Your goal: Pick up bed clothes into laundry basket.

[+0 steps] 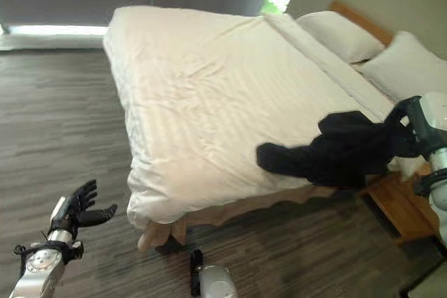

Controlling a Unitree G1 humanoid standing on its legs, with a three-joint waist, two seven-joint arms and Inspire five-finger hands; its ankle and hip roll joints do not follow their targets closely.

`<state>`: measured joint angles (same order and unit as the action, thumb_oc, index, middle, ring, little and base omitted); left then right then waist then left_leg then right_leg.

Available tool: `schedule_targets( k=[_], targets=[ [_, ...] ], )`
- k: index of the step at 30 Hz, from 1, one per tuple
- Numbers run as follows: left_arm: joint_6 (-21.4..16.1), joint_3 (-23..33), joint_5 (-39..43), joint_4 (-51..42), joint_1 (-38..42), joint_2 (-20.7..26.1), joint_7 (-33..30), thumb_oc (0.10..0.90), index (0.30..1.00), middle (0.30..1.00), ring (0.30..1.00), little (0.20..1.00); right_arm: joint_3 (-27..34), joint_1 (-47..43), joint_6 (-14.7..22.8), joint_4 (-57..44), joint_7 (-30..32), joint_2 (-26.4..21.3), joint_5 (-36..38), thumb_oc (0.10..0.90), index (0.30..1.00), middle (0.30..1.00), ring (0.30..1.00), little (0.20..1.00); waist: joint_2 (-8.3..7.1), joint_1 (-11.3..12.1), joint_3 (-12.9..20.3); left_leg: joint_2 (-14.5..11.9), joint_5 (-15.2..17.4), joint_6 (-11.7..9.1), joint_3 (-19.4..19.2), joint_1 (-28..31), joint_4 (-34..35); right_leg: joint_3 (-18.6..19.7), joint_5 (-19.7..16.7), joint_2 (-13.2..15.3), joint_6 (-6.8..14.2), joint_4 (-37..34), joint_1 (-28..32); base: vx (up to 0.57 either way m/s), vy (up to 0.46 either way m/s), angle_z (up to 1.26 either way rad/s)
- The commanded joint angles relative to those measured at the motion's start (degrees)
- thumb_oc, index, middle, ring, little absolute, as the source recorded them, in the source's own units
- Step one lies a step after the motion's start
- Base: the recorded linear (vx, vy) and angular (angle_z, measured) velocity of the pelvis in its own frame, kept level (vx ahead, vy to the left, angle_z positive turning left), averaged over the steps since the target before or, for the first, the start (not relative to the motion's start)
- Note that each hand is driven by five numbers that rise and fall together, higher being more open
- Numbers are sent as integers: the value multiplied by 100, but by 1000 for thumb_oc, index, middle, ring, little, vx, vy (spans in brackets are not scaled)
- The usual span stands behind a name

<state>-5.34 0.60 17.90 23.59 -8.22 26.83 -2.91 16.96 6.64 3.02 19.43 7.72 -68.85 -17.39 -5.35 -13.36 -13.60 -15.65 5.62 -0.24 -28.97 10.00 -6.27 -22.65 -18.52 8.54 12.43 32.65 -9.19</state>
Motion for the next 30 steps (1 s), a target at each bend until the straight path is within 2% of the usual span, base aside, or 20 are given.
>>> schedule_targets(
  k=[1, 3, 6, 7, 8, 9, 10, 13, 14, 15, 16, 19, 20, 21, 22, 23, 24, 25, 26, 30],
  targets=[
    [-322, 118, 45, -720, 85, 169, 143, 800, 900, 900, 900, 900, 852, -806, 61, 31, 478, -709, -55, 400, 300, 300, 300, 300, -406, -246, 482, 726, -74, -13, -498, 516, 1104, 305, 1415, 681, 199, 1534, -39, -308, 197, -105],
    [-298, 73, 178, -930, 55, 126, 236, 800, 900, 900, 900, 900, 809, -748, 31, 279, 420, -604, -147, 400, 300, 300, 300, 300, -509, -172, 709, 794, -123, 110, -1059, 360, 1025, -116, 1427, 726, 205, 1650, 792, -320, 158, -150],
    [-295, 97, 222, -1012, 27, 144, 247, 800, 900, 900, 900, 900, 728, -815, 19, 385, 432, -567, -189, 400, 300, 300, 300, 300, -578, -64, 758, 764, -113, 124, -1305, 318, 932, -195, 1365, 710, 231, 1637, 1018, -290, 2, -126],
    [-338, 238, 431, -1237, 10, 162, 231, 800, 900, 900, 900, 900, 490, -1047, -64, 605, 464, -407, -218, 400, 300, 300, 300, 300, -761, 263, 966, 663, -138, 119, -2016, 59, 653, -701, 1130, 857, 257, 1029, 1705, -421, -59, -181],
    [-334, 249, 436, -1245, -2, 171, 230, 800, 900, 900, 900, 900, 446, -1089, -62, 625, 473, -402, -219, 400, 300, 300, 300, 300, -762, 282, 964, 633, -146, 96, -2051, 74, 626, -689, 1108, 831, 257, 983, 1727, -646, -115, -305],
    [-376, 334, 638, -1325, -21, 145, 195, 800, 900, 900, 900, 900, 233, -1297, -74, 665, 474, -328, -192, 400, 300, 300, 300, 300, -772, 543, 1016, 522, -226, 57, -2337, -139, 467, -948, 1109, 1113, 208, 383, 2071, -527, -237, -315],
    [-441, 471, 915, -1517, -106, 148, 196, 800, 900, 900, 900, 900, -186, -1707, -87, 778, 491, -365, -124, 400, 300, 300, 300, 300, -752, 827, 1037, 140, -575, -195, -2744, -426, 140, -986, 1563, 1081, -110, -953, 2487, -666, -425, -298],
    [-550, 589, 1059, -2043, -49, 191, 273, 800, 900, 900, 900, 900, -746, -2236, -29, 598, 403, -58, 209, 400, 300, 300, 300, 300, -591, 1127, 966, -677, -1215, -700, -3094, -770, -499, -788, 2953, 421, -614, -2223, 2682, -536, -484, -288],
    [-659, 587, 1025, -2387, 158, 211, 243, 800, 900, 900, 900, 900, -828, -2300, 80, 359, 409, 170, 566, 400, 300, 300, 300, 300, -422, 1134, 836, -1284, -1904, -1298, -3103, -928, -927, -566, 3328, 101, -764, -2671, 2742, -349, -465, -252],
    [-653, 597, 1015, -2400, 159, 211, 231, 800, 900, 900, 900, 900, -828, -2307, 74, 350, 411, 174, 576, 400, 300, 300, 300, 300, -406, 1161, 815, -1359, -1967, -1320, -3112, -912, -950, -533, 3320, 39, -802, -2713, 2759, -455, -418, -180],
    [-732, 439, 781, -2585, 605, 217, 34, 800, 900, 900, 900, 900, -742, -2167, 162, 33, 491, 634, 1025, 400, 300, 300, 300, 300, -248, 1031, 695, -1578, -2435, -1476, -2782, -1045, -1082, -317, 3281, -102, -849, -2861, 2710, -384, -211, -85],
    [-743, 93, 446, -2734, 1220, 297, -146, 800, 900, 900, 900, 900, -777, -1966, 196, -209, 522, 1162, 1143, 400, 300, 300, 300, 300, -68, 936, 574, -1590, -2461, -1476, -2348, -1022, -1189, -156, 3108, -160, -838, -3025, 2658, -265, -116, -32],
    [-735, -53, 347, -2954, 1380, 314, -116, 800, 900, 900, 900, 900, -935, -1897, 226, -291, 471, 1450, 1182, 400, 300, 300, 300, 300, 16, 947, 533, -1435, -2324, -1476, -1853, -994, -1163, 48, 3034, -155, -826, -3068, 2590, -265, -139, -17],
    [-767, -268, 148, -3103, 1600, 267, -65, 800, 900, 900, 900, 900, -1002, -1739, 324, -436, 426, 1736, 1089, 400, 300, 300, 300, 300, 61, 862, 534, -1198, -1753, -1324, -1190, -905, -1237, 361, 2963, -182, -850, -3177, 2530, -164, -103, -58],
    [-767, -277, 142, -3100, 1608, 269, -69, 800, 900, 900, 900, 900, -989, -1729, 324, -442, 427, 1743, 1082, 400, 300, 300, 300, 300, 64, 872, 531, -1208, -1737, -1322, -1196, -908, -1254, 364, 2953, -186, -847, -3184, 2530, -170, -102, -120],
    [-734, -660, 133, -3213, 1882, 137, 2, 800, 900, 900, 900, 900, -1188, -1687, 318, -523, 419, 1979, 920, 400, 300, 300, 300, 300, 184, 832, 494, -927, -1428, -1217, -300, -870, -1647, 707, 2914, -188, -897, -3117, 2367, -84, -42, -116],
    [-738, -673, 134, -3195, 1903, 129, 5, 800, 900, 900, 900, 900, -1172, -1675, 311, -533, 420, 1978, 910, 400, 300, 300, 300, 300, 197, 829, 488, -944, -1406, -1220, -273, -895, -1686, 696, 2924, -197, -897, -3108, 2367, -187, -47, -124],
    [-687, -1055, 210, -3309, 2136, 4, 159, 800, 900, 900, 900, 900, -1257, -1738, 252, -499, 447, 2055, 752, 400, 300, 300, 300, 300, 318, 791, 432, -627, -1417, -1019, 490, -960, -1985, 955, 2764, -211, -979, -3103, 2218, -105, 0, -94],
    [-687, -1059, 209, -3306, 2143, 2, 159, 800, 900, 900, 900, 900, -1252, -1738, 251, -498, 448, 2054, 750, 400, 300, 300, 300, 300, 325, 786, 429, -637, -1407, -1021, 507, -977, -2007, 947, 2769, -218, -980, -3096, 2216, -119, 22, -152],
    [-657, -1438, 235, -3492, 2292, -380, 314, 800, 900, 900, 900, 900, -1063, -1336, 262, -800, 471, 2144, 512, 400, 300, 300, 300, 300, 404, 741, 374, -133, -1145, -838, 1379, -1073, -1896, 1365, 2687, -211, -995, -3111, 2112, 16, 36, -117]
  ],
)
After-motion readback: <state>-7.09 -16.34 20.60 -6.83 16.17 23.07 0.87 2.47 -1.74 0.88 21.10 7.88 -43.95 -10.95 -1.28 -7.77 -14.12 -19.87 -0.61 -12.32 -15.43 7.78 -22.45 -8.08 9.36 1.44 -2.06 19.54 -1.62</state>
